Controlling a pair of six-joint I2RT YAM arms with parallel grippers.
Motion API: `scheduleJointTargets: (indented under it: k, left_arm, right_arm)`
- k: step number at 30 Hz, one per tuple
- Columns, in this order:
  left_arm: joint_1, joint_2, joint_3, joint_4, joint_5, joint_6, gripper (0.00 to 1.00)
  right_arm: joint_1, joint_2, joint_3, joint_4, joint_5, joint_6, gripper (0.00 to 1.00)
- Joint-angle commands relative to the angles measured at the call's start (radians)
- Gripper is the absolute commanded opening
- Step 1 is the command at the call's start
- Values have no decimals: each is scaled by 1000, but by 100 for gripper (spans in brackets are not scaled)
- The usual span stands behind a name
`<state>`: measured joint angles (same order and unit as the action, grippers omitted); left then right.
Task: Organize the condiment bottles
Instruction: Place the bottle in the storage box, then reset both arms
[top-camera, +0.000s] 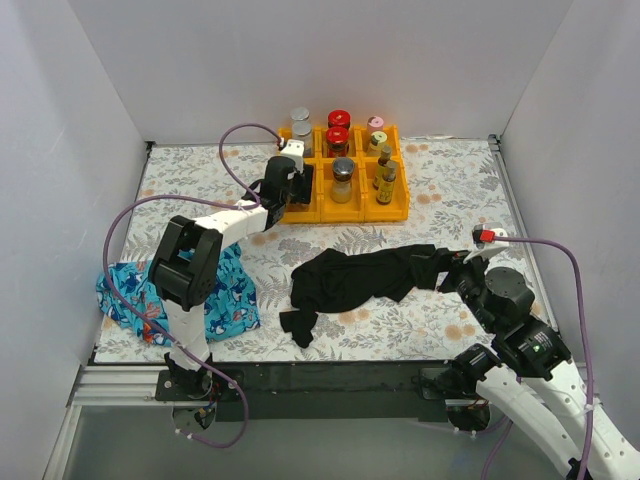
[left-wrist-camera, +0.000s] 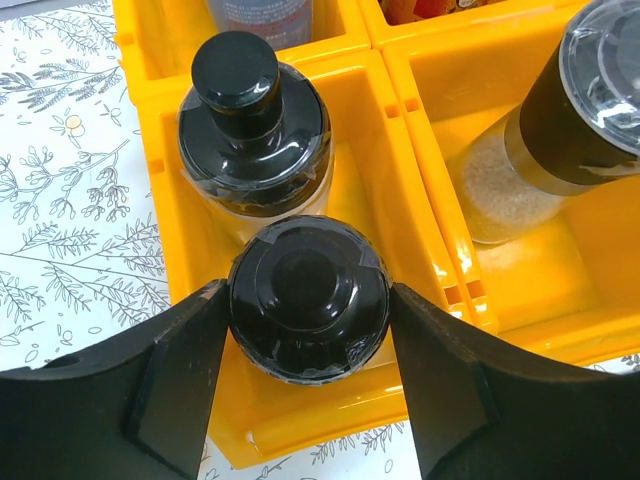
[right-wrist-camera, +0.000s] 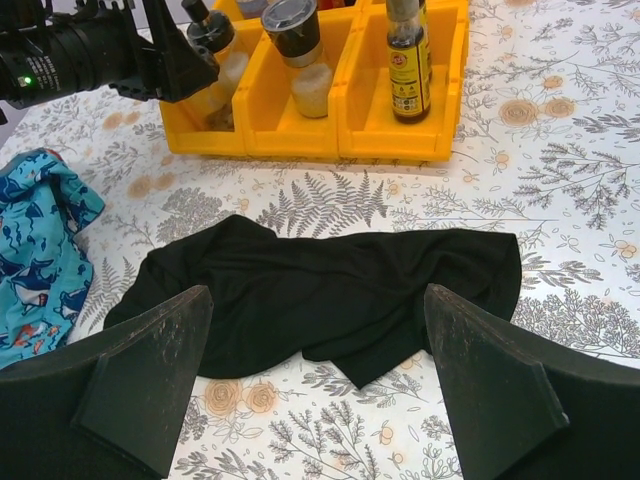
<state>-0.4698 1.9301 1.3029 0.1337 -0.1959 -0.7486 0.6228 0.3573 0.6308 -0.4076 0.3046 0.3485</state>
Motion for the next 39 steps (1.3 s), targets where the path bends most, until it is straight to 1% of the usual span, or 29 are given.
scheduleJointTargets:
  k: [1,4,8,10,11,14,15,16,19,21,22,23,26,27,29,30,34,36,39]
  left_arm:
    - [-3,-34,12,49,-27,-3,72]
    - [-3,-48,19,20,-23,-8,98]
    - [-3,-117,18,-43,-7,-21,98]
    - [-3,-146,19,-78,19,-29,98]
    - [-3,-186,19,-119,23,-32,98]
    - [-3,-262,-17,-166,27,-78,98]
    - [-3,-319,-27,-181,45,-81,98]
    - [-3,-344,-36,-193,88,-81,98]
    - [-3,-451,-57,-247,122,-121,98]
    - [-3,-506,-63,-301,179,-139,98]
    - [-3,-566,-65,-321,194,-146,98]
    - [-3,-595,-71,-354,258,-150,98]
    - [-3,-726,-126,-370,347,-199,98]
    - [-3,-762,-143,-367,424,-224,98]
    - [-3,-840,-185,-365,490,-247,98]
    - [-3,-864,-198,-370,556,-255,98]
    - [-4,-994,-273,-396,621,-314,98]
    - [-4,-1078,-332,-398,625,-340,98]
    - [-4,-1158,-404,-399,653,-367,98]
  right_arm:
    - [-1,8,0,58,-13,9,95]
    - [-1,9,6,56,-35,14,95]
    - [-1,15,24,44,-48,32,95]
    - [-1,38,43,9,-38,55,98]
    - [-1,49,73,-6,-35,60,98]
    - [-1,101,127,-51,-33,64,99]
    - [-1,115,141,-57,-39,63,99]
    - [-1,140,153,-63,-48,63,99]
    - [-1,181,210,-103,-27,57,99]
    - [0,198,262,-134,-4,64,99]
    - [-1,213,280,-141,7,66,99]
    - [-1,222,297,-149,7,66,99]
    - [-1,255,351,-178,-36,64,99]
    - [-1,264,359,-181,-71,64,99]
    - [-1,267,366,-180,-97,72,99]
    - [-1,270,368,-178,-102,78,99]
    - [-1,273,382,-171,-104,106,99]
    - [-1,269,388,-172,-102,116,99]
    - [-1,264,394,-171,-99,124,99]
